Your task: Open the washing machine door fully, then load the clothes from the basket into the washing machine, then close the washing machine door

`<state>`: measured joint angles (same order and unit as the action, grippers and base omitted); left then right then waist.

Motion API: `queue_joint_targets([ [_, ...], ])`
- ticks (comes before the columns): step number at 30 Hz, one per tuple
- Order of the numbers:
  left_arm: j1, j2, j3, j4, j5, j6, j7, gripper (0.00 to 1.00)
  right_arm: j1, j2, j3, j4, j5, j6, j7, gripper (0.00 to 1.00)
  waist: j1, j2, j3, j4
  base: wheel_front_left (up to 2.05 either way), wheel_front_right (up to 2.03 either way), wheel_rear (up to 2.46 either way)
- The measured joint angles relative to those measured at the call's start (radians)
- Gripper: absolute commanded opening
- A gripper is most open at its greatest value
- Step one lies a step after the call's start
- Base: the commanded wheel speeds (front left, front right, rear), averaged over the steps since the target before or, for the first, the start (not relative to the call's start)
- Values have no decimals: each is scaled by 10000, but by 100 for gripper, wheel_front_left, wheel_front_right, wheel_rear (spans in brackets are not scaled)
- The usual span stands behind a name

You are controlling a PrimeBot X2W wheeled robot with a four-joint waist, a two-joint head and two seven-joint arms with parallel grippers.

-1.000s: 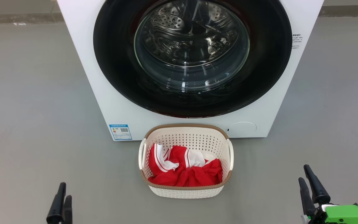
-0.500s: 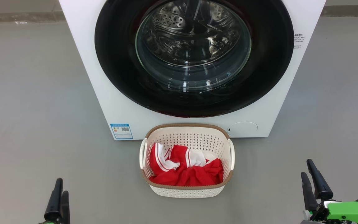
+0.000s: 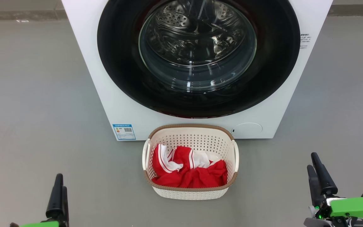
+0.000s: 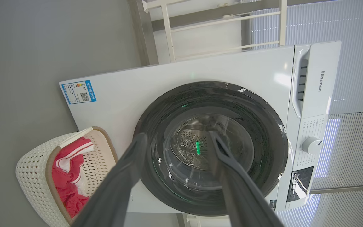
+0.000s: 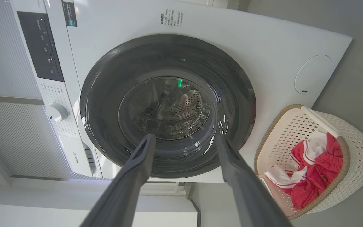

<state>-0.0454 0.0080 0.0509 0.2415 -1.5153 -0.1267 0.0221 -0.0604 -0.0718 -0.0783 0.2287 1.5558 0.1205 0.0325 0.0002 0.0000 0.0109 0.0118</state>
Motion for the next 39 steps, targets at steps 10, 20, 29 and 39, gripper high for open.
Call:
queue_joint_targets([
  [10, -4, 33, -198, -403, 1237, 0, -253, 100, -98, -410, 462, -79, -886, 0, -424, 100, 0, 0, 20, 29, 0, 0, 0],
  [20, -6, 77, -393, -681, 3051, 0, -575, 100, -219, -523, 458, -194, -2288, 0, -715, 100, 0, 0, 30, 77, 0, 0, 0],
  [29, -7, 157, -499, -859, 4968, 2, -784, 100, -221, -823, 802, -222, -3900, 0, -965, 100, -1, 0, 47, 96, 0, 0, 0],
  [39, -8, 171, -527, -874, 7426, 2, -1118, 100, -263, -947, 951, -178, -5776, 0, -1239, 100, -1, 0, 46, 122, 0, 0, 0],
])
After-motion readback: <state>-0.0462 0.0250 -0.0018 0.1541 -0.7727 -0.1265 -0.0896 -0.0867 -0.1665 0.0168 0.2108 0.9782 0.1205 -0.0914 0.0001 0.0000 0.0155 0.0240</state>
